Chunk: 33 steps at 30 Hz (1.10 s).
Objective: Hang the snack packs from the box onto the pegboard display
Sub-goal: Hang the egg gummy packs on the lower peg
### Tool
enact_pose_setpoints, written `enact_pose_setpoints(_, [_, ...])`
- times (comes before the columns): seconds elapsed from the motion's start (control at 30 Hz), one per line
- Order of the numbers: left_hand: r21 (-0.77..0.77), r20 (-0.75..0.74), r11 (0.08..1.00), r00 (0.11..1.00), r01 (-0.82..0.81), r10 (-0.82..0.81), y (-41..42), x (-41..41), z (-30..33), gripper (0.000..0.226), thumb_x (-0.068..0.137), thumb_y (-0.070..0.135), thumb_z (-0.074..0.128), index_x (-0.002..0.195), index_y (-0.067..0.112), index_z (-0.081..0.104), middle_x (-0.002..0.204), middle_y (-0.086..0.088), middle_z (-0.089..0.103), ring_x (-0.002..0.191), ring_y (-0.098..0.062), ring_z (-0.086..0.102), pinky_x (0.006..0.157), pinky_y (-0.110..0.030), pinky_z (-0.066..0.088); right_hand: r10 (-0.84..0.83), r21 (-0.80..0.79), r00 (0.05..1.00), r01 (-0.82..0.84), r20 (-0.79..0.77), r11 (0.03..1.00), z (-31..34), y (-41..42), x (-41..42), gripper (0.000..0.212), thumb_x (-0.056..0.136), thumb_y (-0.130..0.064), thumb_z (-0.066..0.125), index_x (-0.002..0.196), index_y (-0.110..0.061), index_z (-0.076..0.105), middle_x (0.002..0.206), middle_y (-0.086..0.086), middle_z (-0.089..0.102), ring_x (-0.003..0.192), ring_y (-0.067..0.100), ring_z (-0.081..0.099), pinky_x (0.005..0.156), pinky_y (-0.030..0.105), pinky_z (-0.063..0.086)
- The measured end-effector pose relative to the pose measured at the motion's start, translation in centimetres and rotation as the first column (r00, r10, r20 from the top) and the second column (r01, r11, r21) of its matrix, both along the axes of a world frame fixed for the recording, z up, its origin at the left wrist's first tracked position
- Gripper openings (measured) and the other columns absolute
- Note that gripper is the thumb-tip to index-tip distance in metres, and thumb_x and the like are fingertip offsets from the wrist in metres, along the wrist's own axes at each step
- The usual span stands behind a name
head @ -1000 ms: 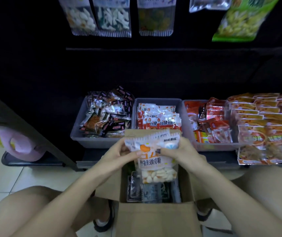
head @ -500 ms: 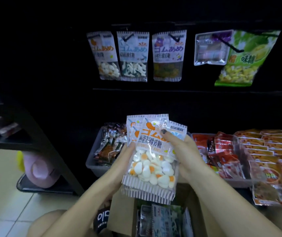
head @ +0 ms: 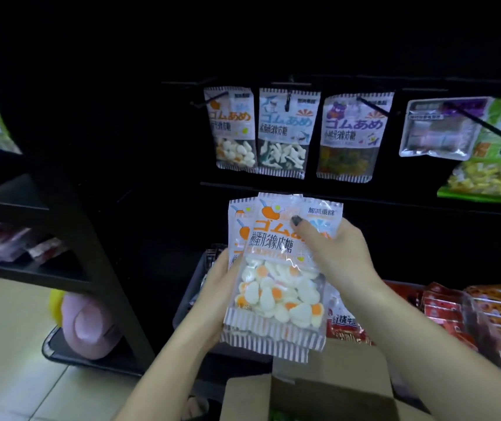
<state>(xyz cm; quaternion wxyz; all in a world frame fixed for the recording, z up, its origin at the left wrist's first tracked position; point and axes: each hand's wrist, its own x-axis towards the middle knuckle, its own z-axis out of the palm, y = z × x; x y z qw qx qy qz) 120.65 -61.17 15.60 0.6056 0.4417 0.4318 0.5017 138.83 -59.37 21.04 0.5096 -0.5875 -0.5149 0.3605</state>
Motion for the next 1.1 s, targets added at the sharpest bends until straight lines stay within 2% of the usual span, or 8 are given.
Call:
enact_pose_setpoints(0.13, [0.042, -0.064, 0.997, 0.996, -0.058, 0.061, 0.7, -1.7, 0.8, 0.039, 0.102, 0.051, 0.052, 0.13, 0.028, 0.066, 0.116, 0.002, 0.079, 0.106, -0.02, 0.077, 0.094, -0.045, 0.059, 0.006, 0.025, 1.0, -0.005, -0.027, 1.0, 0.4, 1.6, -1.0, 0.028, 0.089, -0.046, 0.075, 0.108, -0.025, 0.072, 0.102, -0.007, 0.078, 0.096, 0.018, 0.074, 0.086, 0.044, 0.061])
enact_pose_setpoints(0.3, [0.056, -0.084, 0.995, 0.993, -0.076, 0.081, 0.8, -3.3, -0.1, 0.052, 0.085, 0.046, 0.071, 0.132, 0.025, 0.063, 0.121, 0.003, 0.078, 0.109, -0.018, 0.076, 0.094, -0.042, 0.059, 0.008, 0.011, 1.0, -0.008, -0.002, 1.0, 0.6, 2.7, -3.3, 0.033, 0.089, -0.049, 0.075, 0.113, -0.028, 0.066, 0.103, -0.011, 0.072, 0.093, 0.013, 0.069, 0.071, 0.031, 0.053])
enact_pose_setpoints(0.5, [0.052, -0.044, 0.968, 0.968, -0.244, 0.246, 1.5, -5.1, -0.5, 0.035, 0.091, 0.037, 0.072, 0.124, 0.026, 0.065, 0.112, 0.003, 0.08, 0.101, -0.018, 0.078, 0.087, -0.042, 0.062, 0.176, -0.138, 0.981, -0.186, -0.082, 0.973, -0.1, 2.0, -4.3, 0.043, 0.081, -0.047, 0.081, 0.111, -0.024, 0.06, 0.106, 0.002, 0.073, 0.097, 0.024, 0.074, 0.091, 0.054, 0.058])
enact_pose_setpoints(0.63, [0.116, -0.061, 0.939, 0.941, -0.324, 0.333, 1.7, -6.5, -0.3, 0.049, 0.08, 0.049, 0.072, 0.122, 0.026, 0.065, 0.11, 0.005, 0.08, 0.1, -0.017, 0.078, 0.086, -0.042, 0.062, 0.374, -0.141, 0.919, -0.39, -0.125, 0.91, -0.8, 1.4, -4.7, 0.02, 0.094, -0.029, 0.074, 0.114, -0.031, 0.075, 0.111, -0.002, 0.079, 0.104, 0.029, 0.075, 0.092, 0.068, 0.054])
enact_pose_setpoints(0.73, [0.118, -0.069, 0.93, 0.932, -0.347, 0.356, 1.8, -7.1, -0.3, 0.051, 0.084, 0.056, 0.067, 0.126, 0.028, 0.064, 0.115, 0.004, 0.079, 0.105, -0.02, 0.077, 0.092, -0.05, 0.06, 0.4, -0.06, 0.908, -0.409, -0.122, 0.911, -0.1, 1.5, -5.1, 0.022, 0.097, -0.016, 0.07, 0.114, -0.03, 0.076, 0.112, -0.006, 0.078, 0.107, 0.018, 0.074, 0.101, 0.056, 0.055])
enact_pose_setpoints(0.8, [0.13, -0.09, 0.917, 0.916, -0.377, 0.39, 2.1, -7.5, -0.4, 0.048, 0.085, 0.06, 0.064, 0.125, 0.033, 0.065, 0.115, 0.009, 0.078, 0.106, -0.015, 0.076, 0.092, -0.046, 0.06, 0.391, 0.015, 0.907, -0.393, -0.158, 0.919, 0.9, 1.6, -5.6, 0.025, 0.097, -0.011, 0.068, 0.116, -0.025, 0.074, 0.113, -0.004, 0.078, 0.107, 0.018, 0.074, 0.102, 0.053, 0.055])
enact_pose_setpoints(0.9, [0.161, -0.138, 0.879, 0.871, -0.449, 0.471, 2.6, -8.3, -0.5, 0.021, 0.095, 0.049, 0.065, 0.114, 0.038, 0.066, 0.104, 0.017, 0.078, 0.095, -0.009, 0.076, 0.076, -0.031, 0.059, 0.405, 0.109, 0.891, -0.391, -0.204, 0.914, 2.7, 2.1, -6.2, 0.03, 0.098, -0.007, 0.066, 0.125, -0.021, 0.069, 0.118, -0.003, 0.077, 0.112, 0.018, 0.073, 0.103, 0.051, 0.055])
enact_pose_setpoints(1.1, [0.151, -0.233, 0.871, 0.839, -0.467, 0.491, 3.0, -9.2, -0.9, 0.013, 0.098, 0.03, 0.07, 0.109, 0.031, 0.063, 0.099, 0.005, 0.077, 0.086, -0.009, 0.076, 0.068, -0.03, 0.063, 0.489, 0.162, 0.801, -0.462, -0.346, 0.872, 4.7, 3.2, -9.3, 0.032, 0.098, -0.004, 0.063, 0.129, -0.012, 0.066, 0.123, 0.005, 0.075, 0.115, 0.024, 0.072, 0.101, 0.049, 0.056])
